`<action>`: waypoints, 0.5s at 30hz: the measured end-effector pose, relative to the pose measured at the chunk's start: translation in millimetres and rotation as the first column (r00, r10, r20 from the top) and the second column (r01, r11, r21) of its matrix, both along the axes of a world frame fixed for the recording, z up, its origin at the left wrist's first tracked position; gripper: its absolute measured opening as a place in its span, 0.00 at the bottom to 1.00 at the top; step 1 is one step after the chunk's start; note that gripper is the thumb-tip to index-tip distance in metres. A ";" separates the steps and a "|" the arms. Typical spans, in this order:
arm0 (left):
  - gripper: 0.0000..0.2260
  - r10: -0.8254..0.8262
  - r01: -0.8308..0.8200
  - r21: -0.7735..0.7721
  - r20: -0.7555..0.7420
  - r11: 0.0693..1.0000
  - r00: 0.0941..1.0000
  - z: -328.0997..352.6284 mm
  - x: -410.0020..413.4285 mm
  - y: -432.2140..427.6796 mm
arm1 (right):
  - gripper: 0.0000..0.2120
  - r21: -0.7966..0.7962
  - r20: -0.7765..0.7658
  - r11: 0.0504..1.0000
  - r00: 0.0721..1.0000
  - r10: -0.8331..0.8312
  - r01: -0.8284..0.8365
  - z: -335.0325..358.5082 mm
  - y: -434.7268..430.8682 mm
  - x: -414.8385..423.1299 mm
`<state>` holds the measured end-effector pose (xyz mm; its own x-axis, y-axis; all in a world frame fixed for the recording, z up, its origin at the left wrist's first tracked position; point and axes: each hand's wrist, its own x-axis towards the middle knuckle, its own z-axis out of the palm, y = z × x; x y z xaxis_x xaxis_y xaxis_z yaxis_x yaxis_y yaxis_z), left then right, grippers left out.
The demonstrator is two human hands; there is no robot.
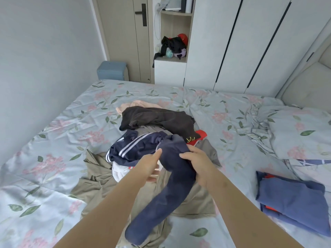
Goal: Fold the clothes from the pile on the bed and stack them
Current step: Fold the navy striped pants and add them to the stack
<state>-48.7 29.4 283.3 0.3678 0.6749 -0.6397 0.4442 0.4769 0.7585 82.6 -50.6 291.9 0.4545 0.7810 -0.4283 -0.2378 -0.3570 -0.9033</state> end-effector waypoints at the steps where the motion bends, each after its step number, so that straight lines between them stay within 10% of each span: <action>1: 0.20 0.071 -0.062 -0.108 0.082 0.992 0.994 -5.4 3.4 0.8 | 0.11 0.018 -0.005 0.999 0.999 0.036 -0.036 4.8 -1.5 -3.8; 5: 0.13 0.270 -0.108 -0.446 0.318 0.889 0.909 -10.2 16.5 -1.0 | 0.20 0.058 -0.039 0.964 0.964 0.262 -0.260 -0.7 -16.0 -3.8; 9: 0.07 0.245 -0.179 -0.207 0.360 0.962 0.900 1.0 26.4 -4.3 | 0.17 -0.043 -0.252 0.991 0.961 0.113 -0.127 -10.0 -36.2 9.9; 15: 0.07 -0.287 0.305 0.049 0.506 0.951 0.813 27.8 15.0 -22.5 | 0.20 -0.077 -0.486 0.987 0.859 -0.161 0.142 -21.1 -36.1 17.3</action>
<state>-33.7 6.8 311.1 0.8219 0.4632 -0.3315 0.1307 0.4131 0.9013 99.9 -86.7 270.8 0.2908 0.6988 -0.6535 -0.6993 -0.3109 -0.6437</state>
